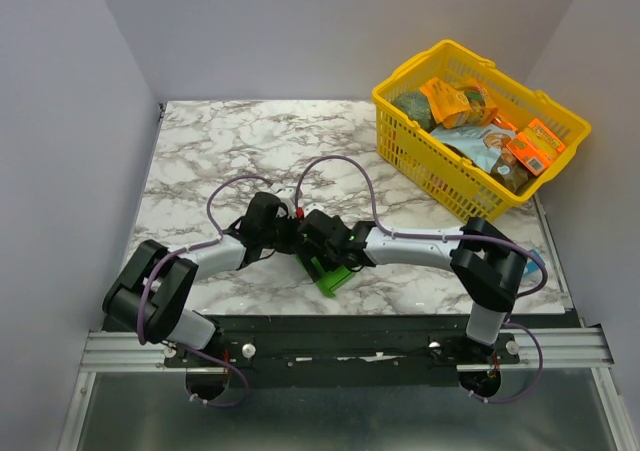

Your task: Fold the paper box

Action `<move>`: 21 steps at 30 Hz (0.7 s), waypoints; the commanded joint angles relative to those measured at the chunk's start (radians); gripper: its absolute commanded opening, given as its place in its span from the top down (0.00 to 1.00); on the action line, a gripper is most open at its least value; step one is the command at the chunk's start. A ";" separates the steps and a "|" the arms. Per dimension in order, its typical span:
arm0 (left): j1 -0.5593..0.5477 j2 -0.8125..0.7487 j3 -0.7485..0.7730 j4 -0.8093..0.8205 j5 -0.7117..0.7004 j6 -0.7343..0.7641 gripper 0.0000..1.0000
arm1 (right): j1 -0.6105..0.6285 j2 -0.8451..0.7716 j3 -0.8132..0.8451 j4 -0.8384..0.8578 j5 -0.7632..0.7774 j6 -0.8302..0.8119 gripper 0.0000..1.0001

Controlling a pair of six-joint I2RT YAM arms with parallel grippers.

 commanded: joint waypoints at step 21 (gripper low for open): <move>-0.022 0.020 0.040 -0.044 0.010 -0.058 0.80 | 0.043 0.141 0.035 -0.080 -0.090 -0.026 0.01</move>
